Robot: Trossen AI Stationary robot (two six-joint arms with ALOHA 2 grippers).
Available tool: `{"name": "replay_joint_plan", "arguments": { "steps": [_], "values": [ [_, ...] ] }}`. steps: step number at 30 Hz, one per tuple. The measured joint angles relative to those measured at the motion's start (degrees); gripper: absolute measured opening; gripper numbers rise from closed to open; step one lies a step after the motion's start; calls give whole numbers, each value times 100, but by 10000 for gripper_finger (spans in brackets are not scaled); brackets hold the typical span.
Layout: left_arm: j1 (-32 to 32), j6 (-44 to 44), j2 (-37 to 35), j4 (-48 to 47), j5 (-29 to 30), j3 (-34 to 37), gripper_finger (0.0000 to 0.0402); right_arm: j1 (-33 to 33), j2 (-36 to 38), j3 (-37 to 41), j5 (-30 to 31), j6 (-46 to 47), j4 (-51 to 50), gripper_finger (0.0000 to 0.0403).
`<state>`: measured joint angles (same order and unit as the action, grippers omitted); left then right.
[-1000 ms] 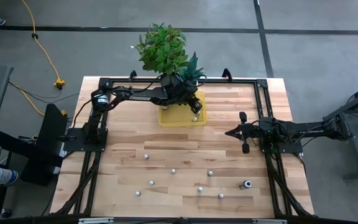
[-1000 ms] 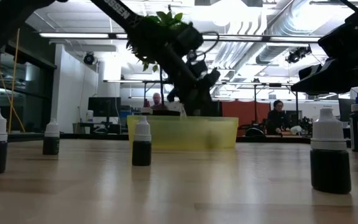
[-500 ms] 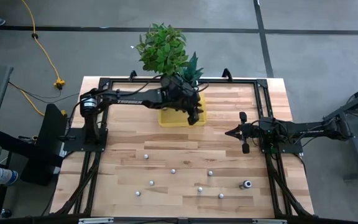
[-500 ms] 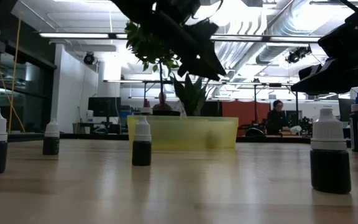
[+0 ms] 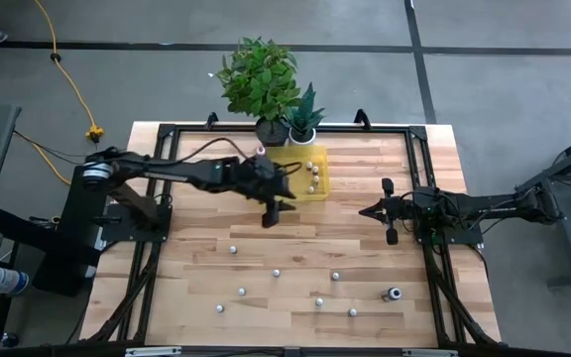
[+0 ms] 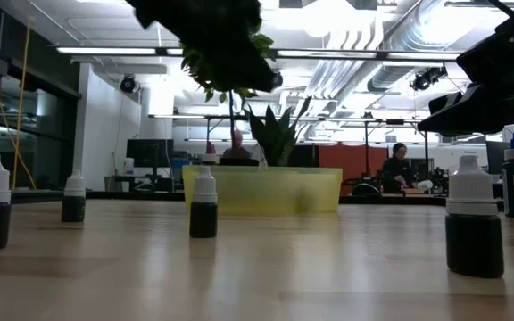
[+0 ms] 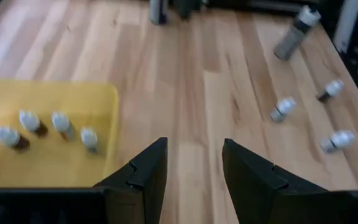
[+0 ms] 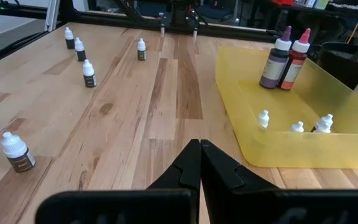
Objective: Pick & Place food coloring
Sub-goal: Put the top left small green food coloring bottle into the yellow bin
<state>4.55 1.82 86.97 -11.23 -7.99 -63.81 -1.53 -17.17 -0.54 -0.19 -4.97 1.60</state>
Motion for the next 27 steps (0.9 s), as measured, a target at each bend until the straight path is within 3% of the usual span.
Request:
{"name": "replay_joint_plan", "arguments": {
  "steps": [11,27],
  "values": [
    [-639,-52,-1442,-1364,300,779,147,1,-19,0,3,2,6,0],
    [-1455,-208,-2988,-2218,199,1933,147,-1,-120,0,1,1,-2,0]
  ]
}}
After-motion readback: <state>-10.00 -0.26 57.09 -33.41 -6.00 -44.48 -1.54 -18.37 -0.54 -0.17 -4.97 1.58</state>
